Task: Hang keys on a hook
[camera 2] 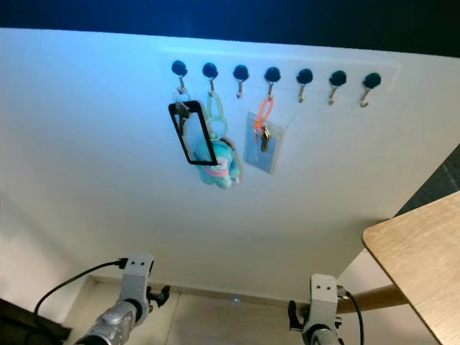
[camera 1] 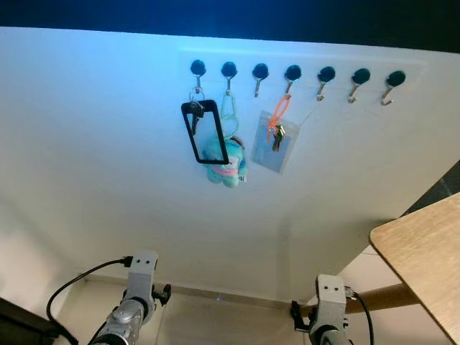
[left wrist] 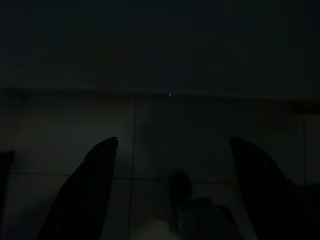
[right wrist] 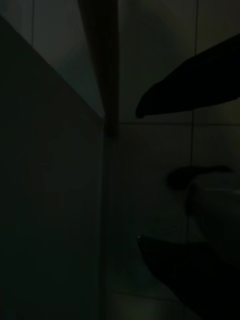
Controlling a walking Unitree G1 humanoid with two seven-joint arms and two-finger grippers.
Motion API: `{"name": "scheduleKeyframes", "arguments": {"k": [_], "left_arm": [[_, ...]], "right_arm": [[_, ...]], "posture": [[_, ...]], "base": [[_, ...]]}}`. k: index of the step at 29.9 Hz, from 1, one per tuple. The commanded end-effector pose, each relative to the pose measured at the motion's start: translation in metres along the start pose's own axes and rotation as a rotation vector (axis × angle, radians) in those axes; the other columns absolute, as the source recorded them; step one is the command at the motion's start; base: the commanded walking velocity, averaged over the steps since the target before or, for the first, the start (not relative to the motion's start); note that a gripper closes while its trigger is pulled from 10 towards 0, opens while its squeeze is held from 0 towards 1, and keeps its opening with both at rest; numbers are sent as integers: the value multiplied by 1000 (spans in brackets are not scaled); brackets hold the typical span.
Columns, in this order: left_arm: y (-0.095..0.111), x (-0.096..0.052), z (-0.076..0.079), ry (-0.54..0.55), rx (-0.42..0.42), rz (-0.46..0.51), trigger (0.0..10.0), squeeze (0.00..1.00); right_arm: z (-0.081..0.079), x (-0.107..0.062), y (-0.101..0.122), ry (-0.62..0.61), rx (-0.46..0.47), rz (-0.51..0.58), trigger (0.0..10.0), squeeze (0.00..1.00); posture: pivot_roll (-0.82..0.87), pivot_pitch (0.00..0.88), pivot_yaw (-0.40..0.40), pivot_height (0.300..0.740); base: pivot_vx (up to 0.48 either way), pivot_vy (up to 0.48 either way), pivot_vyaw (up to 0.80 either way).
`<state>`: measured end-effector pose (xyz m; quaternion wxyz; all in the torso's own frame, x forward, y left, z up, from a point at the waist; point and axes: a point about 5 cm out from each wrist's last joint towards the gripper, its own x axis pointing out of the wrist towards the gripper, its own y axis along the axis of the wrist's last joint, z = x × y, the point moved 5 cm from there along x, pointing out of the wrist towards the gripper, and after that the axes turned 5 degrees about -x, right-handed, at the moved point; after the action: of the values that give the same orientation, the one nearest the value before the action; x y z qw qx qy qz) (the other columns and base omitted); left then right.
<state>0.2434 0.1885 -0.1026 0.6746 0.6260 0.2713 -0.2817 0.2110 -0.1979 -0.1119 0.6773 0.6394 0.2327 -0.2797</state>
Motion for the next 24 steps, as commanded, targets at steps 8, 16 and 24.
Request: {"name": "scheduleKeyframes", "arguments": {"k": [8, 16, 24], "left_arm": [[-4, -2, 2, 5, -25, 15, 10000, 0], [2, 0, 5, -11, -25, 26, 10000, 0], [6, 1, 6, -33, -2, 32, 10000, 0]], "right_arm": [[3, 1, 1, 14, -40, -13, 10000, 0], [4, -1, -4, 3, -27, -21, 10000, 0], [3, -3, -9, -2, -7, -32, 10000, 0]], "posture": [[48, 31, -51, 740], [44, 15, -36, 740], [44, 18, -29, 740]], "base": [[0, 0, 0], [0, 0, 0], [0, 0, 0]]}}
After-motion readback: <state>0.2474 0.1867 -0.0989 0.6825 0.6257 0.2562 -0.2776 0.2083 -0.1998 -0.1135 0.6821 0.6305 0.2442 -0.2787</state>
